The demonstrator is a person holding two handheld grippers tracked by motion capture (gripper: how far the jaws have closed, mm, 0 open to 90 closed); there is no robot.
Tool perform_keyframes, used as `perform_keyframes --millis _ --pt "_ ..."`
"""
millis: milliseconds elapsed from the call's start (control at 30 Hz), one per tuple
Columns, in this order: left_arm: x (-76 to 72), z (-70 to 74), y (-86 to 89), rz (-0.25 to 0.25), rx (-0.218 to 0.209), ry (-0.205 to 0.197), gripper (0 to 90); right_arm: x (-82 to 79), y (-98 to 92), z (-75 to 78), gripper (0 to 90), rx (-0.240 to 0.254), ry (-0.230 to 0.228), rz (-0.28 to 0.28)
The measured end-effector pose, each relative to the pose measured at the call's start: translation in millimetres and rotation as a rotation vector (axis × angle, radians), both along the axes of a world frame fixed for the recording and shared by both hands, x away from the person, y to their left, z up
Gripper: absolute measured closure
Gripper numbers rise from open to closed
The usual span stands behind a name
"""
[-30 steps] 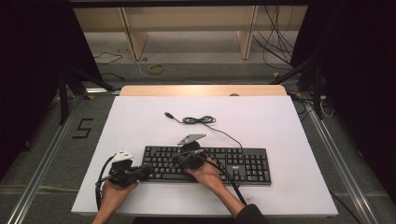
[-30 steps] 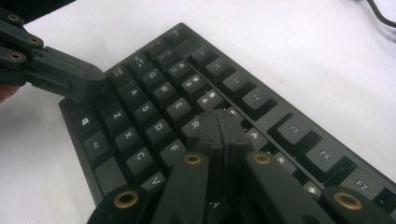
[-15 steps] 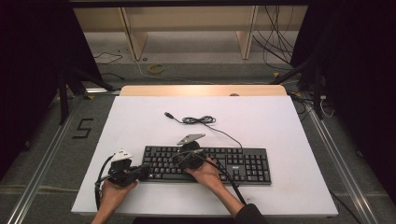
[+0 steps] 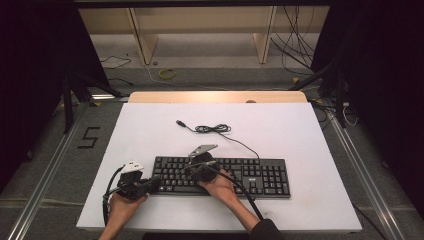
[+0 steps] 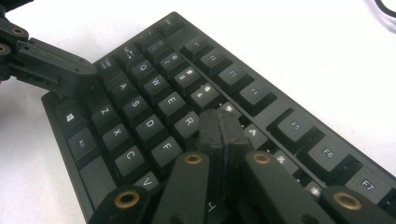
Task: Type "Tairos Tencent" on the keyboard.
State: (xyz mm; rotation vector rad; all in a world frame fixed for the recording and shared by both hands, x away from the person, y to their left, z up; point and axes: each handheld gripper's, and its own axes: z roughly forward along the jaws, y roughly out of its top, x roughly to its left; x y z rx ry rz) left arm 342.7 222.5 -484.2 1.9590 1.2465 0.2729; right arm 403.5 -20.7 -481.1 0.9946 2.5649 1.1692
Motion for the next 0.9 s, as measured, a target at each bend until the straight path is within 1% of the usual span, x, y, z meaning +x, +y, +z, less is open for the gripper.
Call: perform_keyframes --millis 233,333,400,433,500,533,600,633,667,700,733,800,833,900 --pt "0.1 0.0 0.5 0.002 -0.008 0.006 89.2 0.4 -0.5 -0.1 90.0 0.006 0.004 -0.002" --pt "0.1 0.3 0.6 0.003 -0.010 0.006 89.0 0.6 -1.2 0.1 90.0 0.018 0.015 -0.011" --pt "-0.1 0.8 1.0 0.002 -0.011 0.001 88.9 0.7 -2.8 1.0 90.0 0.032 0.031 -0.014" --pt "-0.3 0.9 0.6 0.007 -0.019 0.000 88.8 0.4 -4.0 1.6 89.9 0.037 0.031 -0.013" --pt "-0.2 1.4 1.4 0.004 -0.023 -0.002 83.8 -0.8 -5.6 3.6 87.6 0.052 0.025 -0.012" --pt "0.1 3.2 3.0 0.001 -0.038 -0.006 82.5 -1.6 -6.3 4.3 87.0 0.058 0.019 -0.010" --pt "-0.4 3.9 3.3 0.002 -0.040 -0.012 82.5 -3.3 -7.4 5.6 85.6 0.067 0.016 -0.008" --pt "-1.2 5.4 3.8 0.001 -0.060 -0.023 82.0 -4.0 -8.3 6.1 84.4 0.070 0.012 -0.009" --pt "-1.2 5.4 3.8 0.001 -0.060 -0.023 80.9 -4.5 -9.5 6.8 82.9 0.077 0.010 -0.009" --pt "-1.6 6.9 4.3 0.000 -0.060 -0.028 79.6 -4.9 -10.7 7.7 80.6 0.085 0.011 -0.009" --pt "-2.2 9.0 4.3 -0.004 -0.076 -0.041 78.1 -5.3 -12.1 8.6 78.5 0.094 0.012 -0.009" --pt "-2.4 9.7 4.4 -0.006 -0.080 -0.043 75.7 -6.1 -15.4 10.9 74.1 0.116 0.012 -0.005" --pt "-2.5 10.3 3.4 -0.006 -0.091 -0.048 74.8 -6.6 -16.9 12.1 70.9 0.128 0.013 -0.002" --pt "-2.5 11.5 2.0 -0.013 -0.098 -0.052 71.6 -7.6 -19.7 14.8 66.6 0.142 0.014 0.004"
